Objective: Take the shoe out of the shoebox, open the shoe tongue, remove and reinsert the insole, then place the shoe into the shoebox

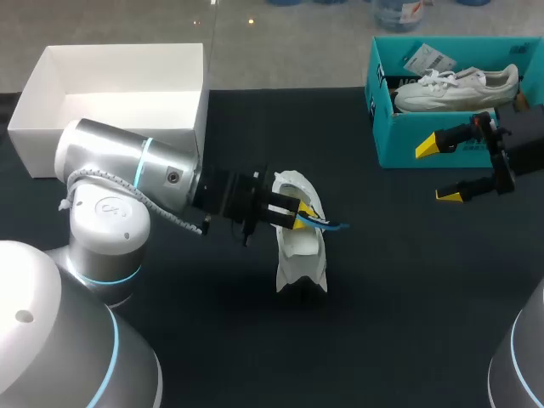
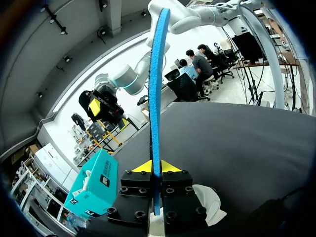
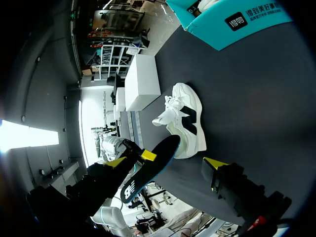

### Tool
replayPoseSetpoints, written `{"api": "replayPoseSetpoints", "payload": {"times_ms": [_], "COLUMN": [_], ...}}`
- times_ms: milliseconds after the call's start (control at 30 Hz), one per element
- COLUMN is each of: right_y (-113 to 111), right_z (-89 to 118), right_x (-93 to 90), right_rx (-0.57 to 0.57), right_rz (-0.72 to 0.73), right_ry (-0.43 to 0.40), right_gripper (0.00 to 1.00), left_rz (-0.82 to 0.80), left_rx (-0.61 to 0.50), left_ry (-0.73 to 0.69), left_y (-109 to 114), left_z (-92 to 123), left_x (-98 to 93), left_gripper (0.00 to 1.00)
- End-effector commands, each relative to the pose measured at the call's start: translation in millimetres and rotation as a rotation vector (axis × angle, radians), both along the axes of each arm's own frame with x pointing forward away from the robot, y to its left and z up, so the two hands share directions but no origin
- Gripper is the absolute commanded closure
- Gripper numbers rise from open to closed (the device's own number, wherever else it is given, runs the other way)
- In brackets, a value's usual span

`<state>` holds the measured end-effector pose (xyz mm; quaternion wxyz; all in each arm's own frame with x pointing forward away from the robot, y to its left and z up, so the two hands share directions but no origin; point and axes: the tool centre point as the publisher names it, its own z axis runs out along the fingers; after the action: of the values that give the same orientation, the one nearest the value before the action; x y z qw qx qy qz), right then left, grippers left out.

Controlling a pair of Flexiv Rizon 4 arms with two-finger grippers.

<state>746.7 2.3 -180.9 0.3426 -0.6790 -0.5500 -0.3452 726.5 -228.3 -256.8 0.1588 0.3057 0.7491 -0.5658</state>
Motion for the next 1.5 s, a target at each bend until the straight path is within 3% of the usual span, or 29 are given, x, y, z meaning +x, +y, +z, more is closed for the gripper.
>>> {"api": "replayPoseSetpoints", "payload": {"times_ms": [33,333,567,667,1000,1500], "right_y": [1,1,1,1,1,1], "right_z": [0,0,0,0,0,0], "right_x": [-0.1,-0.1,-0.1,-0.1,-0.1,-0.1], "right_rx": [-0.004,-0.004,-0.004,-0.004,-0.004,-0.004], "right_rz": [-0.001,-0.001,-0.001,-0.001,-0.001,-0.001], "right_ry": [0.002,0.002,0.002,0.002,0.002,0.002], "right_gripper": [0.0,0.0,0.0,0.0,0.0,0.0], "left_rz": [0.0,0.035,0.05,0.065,0.122,0.152], "left_rx": [0.026,0.087,0.013,-0.014,-0.01,0.043], "left_ry": [-0.004,0.003,0.006,0.003,0.061,0.104], "left_y": [-13,3,8,11,18,22], "left_z": [-13,-24,10,14,-12,-56], "left_x": [10.3,17.0,2.5,0.4,-12.0,-3.1], "left_gripper": [1.0,1.0,1.0,1.0,1.0,1.0]}}
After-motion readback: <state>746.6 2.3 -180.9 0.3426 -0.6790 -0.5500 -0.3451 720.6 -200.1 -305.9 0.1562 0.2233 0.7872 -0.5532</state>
